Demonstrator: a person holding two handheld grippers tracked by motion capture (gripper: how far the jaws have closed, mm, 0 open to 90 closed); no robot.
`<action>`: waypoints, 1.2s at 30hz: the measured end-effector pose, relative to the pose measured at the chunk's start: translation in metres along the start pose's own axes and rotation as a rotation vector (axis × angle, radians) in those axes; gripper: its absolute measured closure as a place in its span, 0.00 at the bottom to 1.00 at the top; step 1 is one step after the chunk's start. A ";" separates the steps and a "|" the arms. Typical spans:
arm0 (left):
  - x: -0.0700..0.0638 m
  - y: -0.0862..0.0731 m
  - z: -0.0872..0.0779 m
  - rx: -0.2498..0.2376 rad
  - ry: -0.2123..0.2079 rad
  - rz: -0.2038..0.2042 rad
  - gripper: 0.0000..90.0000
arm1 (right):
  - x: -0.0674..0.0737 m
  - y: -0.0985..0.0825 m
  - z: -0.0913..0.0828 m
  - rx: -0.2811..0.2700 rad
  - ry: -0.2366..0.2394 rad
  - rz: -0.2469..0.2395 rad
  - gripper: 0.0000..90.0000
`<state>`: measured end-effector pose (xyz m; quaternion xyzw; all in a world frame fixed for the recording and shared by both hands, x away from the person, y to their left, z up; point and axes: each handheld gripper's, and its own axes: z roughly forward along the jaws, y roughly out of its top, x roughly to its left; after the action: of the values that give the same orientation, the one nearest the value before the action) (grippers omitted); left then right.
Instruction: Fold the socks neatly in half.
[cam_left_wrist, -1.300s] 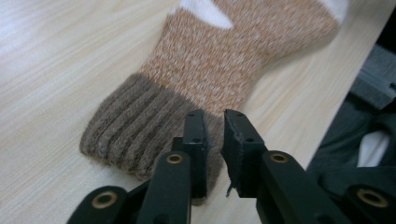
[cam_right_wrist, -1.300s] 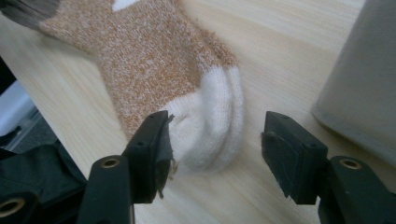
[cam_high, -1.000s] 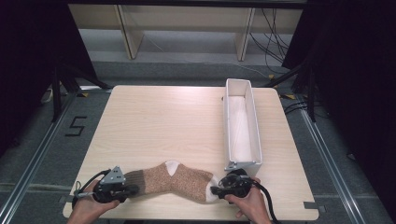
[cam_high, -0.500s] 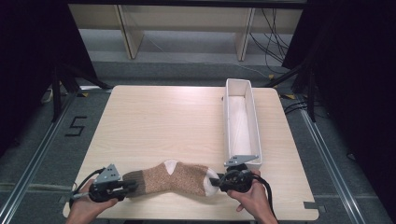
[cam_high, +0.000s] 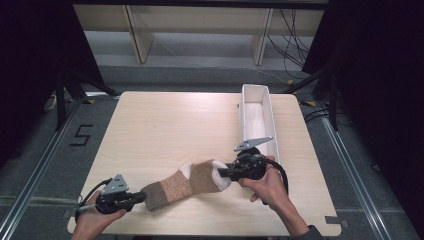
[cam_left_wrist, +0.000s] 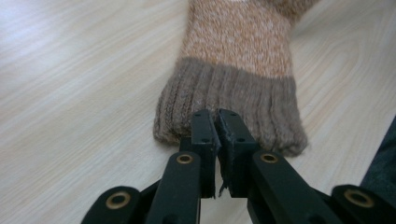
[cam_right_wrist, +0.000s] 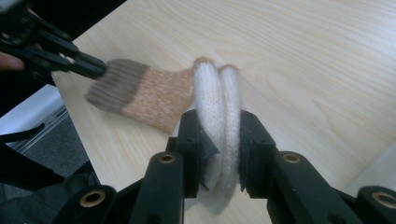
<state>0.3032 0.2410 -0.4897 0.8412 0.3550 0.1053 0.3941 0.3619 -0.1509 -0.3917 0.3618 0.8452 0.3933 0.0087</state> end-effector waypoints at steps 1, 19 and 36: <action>0.000 0.000 0.000 0.000 0.000 0.000 0.94 | 0.000 0.000 0.000 0.000 0.000 0.000 0.82; -0.002 0.001 0.008 -0.020 -0.011 -0.002 0.94 | 0.056 0.069 0.063 0.071 0.038 -0.143 0.82; -0.001 -0.001 0.003 -0.053 0.000 -0.014 0.93 | 0.080 0.078 0.110 0.131 -0.026 -0.266 0.81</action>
<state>0.3032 0.2386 -0.4921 0.8280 0.3579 0.1118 0.4168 0.3829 0.0048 -0.3935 0.2515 0.9093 0.3281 0.0483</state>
